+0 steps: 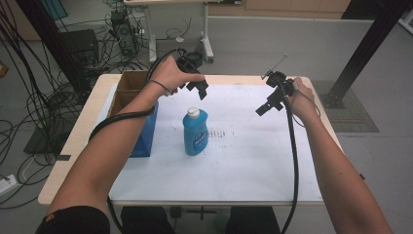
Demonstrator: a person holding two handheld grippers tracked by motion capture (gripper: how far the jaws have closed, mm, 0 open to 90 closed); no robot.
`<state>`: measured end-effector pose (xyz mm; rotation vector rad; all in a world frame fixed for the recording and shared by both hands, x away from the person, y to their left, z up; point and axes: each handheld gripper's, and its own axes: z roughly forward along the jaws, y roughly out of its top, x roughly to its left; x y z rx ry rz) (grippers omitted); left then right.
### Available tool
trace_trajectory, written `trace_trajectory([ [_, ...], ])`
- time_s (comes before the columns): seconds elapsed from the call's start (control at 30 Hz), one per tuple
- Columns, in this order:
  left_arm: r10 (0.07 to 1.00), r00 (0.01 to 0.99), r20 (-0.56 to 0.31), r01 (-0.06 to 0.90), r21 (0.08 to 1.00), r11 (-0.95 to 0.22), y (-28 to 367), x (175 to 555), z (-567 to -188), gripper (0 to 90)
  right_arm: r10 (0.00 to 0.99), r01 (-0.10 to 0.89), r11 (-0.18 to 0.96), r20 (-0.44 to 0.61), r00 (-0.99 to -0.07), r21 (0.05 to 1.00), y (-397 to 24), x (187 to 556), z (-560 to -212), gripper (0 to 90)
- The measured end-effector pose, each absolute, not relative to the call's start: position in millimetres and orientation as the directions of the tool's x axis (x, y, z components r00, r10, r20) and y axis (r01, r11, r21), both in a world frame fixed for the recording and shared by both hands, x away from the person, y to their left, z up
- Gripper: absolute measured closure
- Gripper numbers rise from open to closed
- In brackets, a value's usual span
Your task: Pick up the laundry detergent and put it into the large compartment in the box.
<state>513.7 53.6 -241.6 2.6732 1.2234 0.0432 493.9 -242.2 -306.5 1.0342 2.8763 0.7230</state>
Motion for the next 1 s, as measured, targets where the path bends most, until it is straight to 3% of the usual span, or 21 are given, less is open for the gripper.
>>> trace_trajectory([
  [1.0,0.693,0.718,-0.055,0.688,0.201,-0.697,36.4,464.9,-228.1,7.3,0.600,0.607,0.682,0.161,-0.783,0.408,-240.2,494.9,-309.7,7.1],
])
